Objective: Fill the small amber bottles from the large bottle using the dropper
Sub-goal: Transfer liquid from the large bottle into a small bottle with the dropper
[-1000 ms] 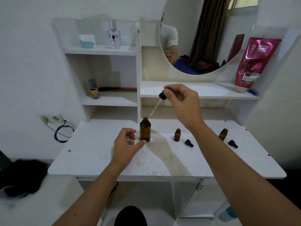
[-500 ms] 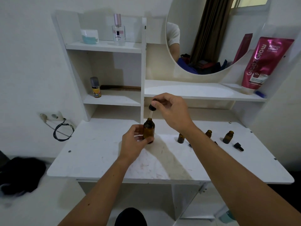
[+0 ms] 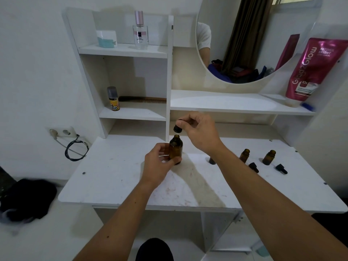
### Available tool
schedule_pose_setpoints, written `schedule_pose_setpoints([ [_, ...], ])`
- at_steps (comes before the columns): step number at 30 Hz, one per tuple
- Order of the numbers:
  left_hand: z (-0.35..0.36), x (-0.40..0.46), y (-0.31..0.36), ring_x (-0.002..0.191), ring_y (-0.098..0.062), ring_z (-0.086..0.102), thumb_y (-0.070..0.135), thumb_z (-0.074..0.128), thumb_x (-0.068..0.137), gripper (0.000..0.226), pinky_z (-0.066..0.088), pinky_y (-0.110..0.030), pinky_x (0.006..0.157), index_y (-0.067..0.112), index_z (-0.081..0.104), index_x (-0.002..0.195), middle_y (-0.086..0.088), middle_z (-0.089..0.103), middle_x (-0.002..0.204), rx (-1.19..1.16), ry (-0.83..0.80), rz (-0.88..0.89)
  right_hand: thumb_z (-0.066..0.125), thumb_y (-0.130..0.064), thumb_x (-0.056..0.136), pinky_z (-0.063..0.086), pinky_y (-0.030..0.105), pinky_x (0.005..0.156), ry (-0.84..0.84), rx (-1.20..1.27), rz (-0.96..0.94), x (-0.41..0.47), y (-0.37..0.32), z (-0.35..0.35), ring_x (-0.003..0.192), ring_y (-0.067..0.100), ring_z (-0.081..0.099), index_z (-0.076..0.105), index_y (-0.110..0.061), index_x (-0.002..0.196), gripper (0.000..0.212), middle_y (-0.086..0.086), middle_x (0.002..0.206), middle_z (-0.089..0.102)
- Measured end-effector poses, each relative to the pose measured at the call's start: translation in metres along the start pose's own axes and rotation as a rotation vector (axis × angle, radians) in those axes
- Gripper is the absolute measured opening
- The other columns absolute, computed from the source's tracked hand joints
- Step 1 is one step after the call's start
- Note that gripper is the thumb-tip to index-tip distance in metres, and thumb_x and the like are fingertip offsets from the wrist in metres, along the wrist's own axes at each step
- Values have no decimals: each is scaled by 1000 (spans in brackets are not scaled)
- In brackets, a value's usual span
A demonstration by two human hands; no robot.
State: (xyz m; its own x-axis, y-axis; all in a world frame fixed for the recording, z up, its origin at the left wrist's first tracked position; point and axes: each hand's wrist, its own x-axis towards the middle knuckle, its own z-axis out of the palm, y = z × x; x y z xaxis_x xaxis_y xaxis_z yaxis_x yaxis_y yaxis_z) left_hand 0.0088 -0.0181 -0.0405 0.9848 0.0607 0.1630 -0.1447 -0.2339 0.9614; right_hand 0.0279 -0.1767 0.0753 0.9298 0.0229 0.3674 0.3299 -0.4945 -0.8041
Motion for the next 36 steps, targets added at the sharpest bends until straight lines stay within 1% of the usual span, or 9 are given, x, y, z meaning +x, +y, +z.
schedule_pose_setpoints([
  [4,0,-1,2,104,-12,71,25,91,80,51,60,-26,93,23,62,122,9,72,115,35,-5,8,73,-18,97,51,6,74,-58,-22,-24,-2,-4,1,73,-11,66,78,-10,103,11,-7,87,77],
  [9,-1,-3,4,101,-3,70,24,90,81,50,54,-7,81,22,61,122,14,70,111,54,-7,17,73,-21,98,54,8,80,-82,-30,-51,-7,-11,0,83,-3,72,78,-12,109,15,-5,94,78],
  [12,0,-3,5,100,-2,69,27,89,81,50,55,-10,82,24,60,122,16,70,110,80,2,19,72,-16,98,51,5,77,-27,20,-79,-8,-19,-7,79,-10,69,77,-8,108,14,-8,90,76],
  [17,5,-6,6,106,-14,68,29,90,80,54,58,-27,95,23,59,123,7,70,119,91,64,22,73,-15,97,57,17,89,121,111,-121,-8,-29,-19,91,3,72,77,-10,110,14,-4,98,77],
  [19,5,-9,4,105,-16,68,32,92,77,59,59,-32,95,25,57,123,7,69,119,94,78,16,73,-17,98,56,17,90,167,144,-127,-9,-31,-24,93,5,72,77,-12,111,15,-4,99,78],
  [22,5,-17,2,99,-15,66,34,95,72,64,59,-28,86,25,55,120,7,65,115,98,144,3,73,-17,98,55,14,88,201,179,-136,-12,-33,-30,93,4,73,77,-11,111,15,-6,99,78],
  [26,12,-34,3,88,-15,63,32,95,73,55,54,-18,74,20,56,110,4,64,99,73,221,-6,72,-18,98,56,18,91,217,181,-135,-21,-26,-42,95,7,73,77,-14,111,15,-5,100,78],
  [29,25,-44,5,83,-12,64,32,93,76,45,54,-15,72,22,60,104,7,66,94,48,172,6,73,-17,98,56,19,92,235,186,-119,-31,-15,-55,97,6,73,77,-13,112,14,-4,102,77],
  [36,63,-43,16,92,-11,66,32,91,78,45,59,-19,80,22,66,114,6,68,100,15,-9,50,71,-19,99,55,14,89,289,156,-25,-52,18,-87,96,2,72,76,-17,112,13,-8,102,77],
])
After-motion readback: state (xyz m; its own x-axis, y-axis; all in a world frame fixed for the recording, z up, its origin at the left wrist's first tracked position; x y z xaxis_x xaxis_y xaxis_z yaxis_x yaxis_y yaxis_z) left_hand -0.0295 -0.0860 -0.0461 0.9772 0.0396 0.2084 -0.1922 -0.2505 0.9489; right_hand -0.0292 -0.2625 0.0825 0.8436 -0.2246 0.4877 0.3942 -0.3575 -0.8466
